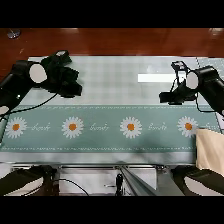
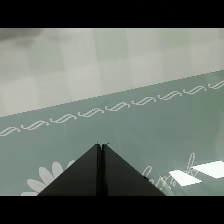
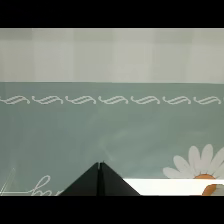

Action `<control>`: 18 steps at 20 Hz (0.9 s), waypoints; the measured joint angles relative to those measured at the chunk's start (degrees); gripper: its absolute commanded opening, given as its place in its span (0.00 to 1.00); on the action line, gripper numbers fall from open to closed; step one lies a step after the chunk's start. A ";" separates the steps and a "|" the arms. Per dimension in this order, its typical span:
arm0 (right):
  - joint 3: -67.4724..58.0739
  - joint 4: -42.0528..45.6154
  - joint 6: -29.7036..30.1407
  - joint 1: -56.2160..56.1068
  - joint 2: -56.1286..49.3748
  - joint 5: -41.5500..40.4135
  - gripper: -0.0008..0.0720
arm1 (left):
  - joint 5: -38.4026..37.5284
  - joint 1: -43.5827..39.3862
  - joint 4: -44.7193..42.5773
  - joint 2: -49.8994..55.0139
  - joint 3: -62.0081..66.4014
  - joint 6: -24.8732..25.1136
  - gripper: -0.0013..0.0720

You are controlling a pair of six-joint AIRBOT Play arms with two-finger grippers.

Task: Fold the shirts.

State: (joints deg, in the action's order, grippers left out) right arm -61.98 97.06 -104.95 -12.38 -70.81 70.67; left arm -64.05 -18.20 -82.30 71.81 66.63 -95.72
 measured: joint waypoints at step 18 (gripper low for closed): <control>0.00 0.09 -0.72 0.00 -0.07 -5.92 0.87 | 5.31 0.04 -1.57 0.59 0.00 0.22 0.68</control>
State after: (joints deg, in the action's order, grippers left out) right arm -61.98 97.14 -105.67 -12.38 -70.87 64.75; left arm -58.74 -18.15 -83.88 72.40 66.63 -95.50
